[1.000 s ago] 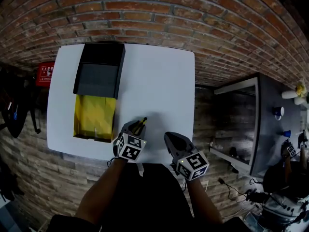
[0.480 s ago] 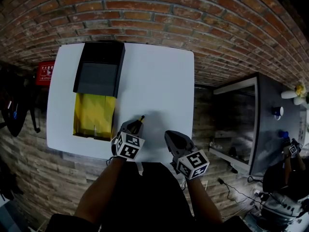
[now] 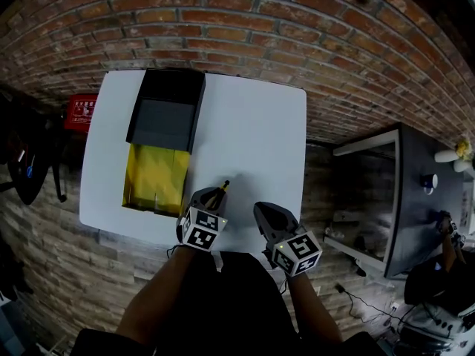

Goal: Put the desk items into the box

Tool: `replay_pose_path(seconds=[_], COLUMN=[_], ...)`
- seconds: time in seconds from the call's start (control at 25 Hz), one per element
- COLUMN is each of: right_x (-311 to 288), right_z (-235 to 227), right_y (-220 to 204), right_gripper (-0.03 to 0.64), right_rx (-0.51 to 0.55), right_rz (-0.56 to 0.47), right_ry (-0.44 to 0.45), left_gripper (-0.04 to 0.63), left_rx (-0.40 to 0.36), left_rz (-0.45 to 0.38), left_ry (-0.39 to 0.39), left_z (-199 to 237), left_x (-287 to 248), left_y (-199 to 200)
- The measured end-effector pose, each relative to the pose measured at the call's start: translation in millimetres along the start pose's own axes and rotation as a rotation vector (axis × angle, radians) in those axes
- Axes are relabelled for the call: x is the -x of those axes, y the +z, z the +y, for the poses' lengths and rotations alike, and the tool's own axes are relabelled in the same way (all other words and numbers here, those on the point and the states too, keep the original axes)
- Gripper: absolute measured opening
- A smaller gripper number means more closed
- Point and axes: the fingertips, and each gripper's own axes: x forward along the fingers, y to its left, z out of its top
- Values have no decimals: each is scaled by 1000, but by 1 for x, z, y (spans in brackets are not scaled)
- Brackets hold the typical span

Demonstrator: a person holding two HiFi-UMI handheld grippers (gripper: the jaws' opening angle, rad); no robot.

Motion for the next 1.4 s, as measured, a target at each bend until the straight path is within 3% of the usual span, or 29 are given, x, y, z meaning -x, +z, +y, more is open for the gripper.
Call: replay_pose_path(seconds=[0.4,0.76,1.12,1.4], right_x=[-30,-67,-102,-120], right_z=[35,84,124,138], right_y=[17,33,39,39], right_gripper=[21,21,21,21], right_rx=[46,95,126,146], right_rz=[-7,-8,11,36], right_ry=[74,174,252,276], left_gripper=[72,72,72,72], left_rx=[61,125,175,130], left_rz=[-104,-148,-132,-65], left_ry=[40,131,224,242], left_z=[25,75,129,161], left_x=[51,98,129,131], left_y=[26,22,-6,-31])
